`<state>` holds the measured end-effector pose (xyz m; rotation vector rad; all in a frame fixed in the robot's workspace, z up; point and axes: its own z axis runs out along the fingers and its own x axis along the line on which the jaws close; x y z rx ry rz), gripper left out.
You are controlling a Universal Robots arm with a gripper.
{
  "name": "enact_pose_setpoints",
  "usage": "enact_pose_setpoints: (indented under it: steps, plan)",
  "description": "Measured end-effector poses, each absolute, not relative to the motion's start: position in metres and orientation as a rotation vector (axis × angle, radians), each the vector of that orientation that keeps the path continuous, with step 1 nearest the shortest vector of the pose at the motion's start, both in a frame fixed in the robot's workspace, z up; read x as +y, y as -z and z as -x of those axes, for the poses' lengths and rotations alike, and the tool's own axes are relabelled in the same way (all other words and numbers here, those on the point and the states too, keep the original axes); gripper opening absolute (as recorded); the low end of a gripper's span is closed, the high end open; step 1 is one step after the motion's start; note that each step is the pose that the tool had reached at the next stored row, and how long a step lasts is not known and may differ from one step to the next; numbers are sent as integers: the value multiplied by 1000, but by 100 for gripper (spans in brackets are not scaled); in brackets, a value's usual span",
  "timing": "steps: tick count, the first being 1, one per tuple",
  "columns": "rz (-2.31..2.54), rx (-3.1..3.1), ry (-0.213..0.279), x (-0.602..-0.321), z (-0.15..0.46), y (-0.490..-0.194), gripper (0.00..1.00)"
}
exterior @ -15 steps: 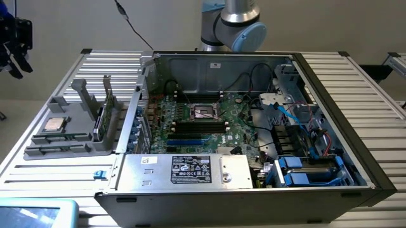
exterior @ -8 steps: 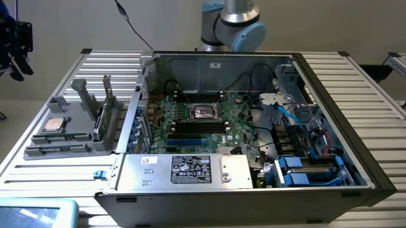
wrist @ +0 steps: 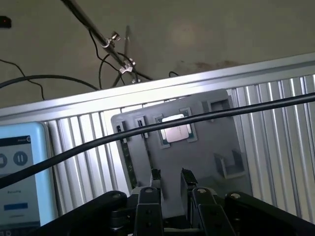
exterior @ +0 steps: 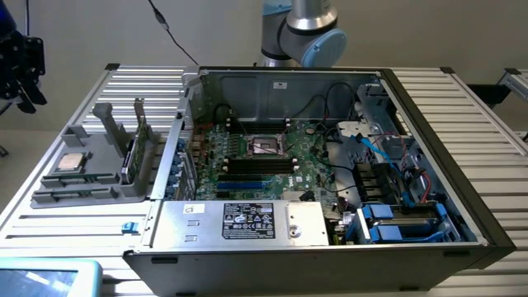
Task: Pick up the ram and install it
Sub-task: 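Pick up the ram and move it above insertion slot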
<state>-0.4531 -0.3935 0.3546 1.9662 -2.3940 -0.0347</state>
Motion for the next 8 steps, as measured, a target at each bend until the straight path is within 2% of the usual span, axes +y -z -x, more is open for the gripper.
enact_pose_setpoints:
  steps: [8]
  plan:
    - [-1967, -2394, 35, -413, 454, -340, 30]
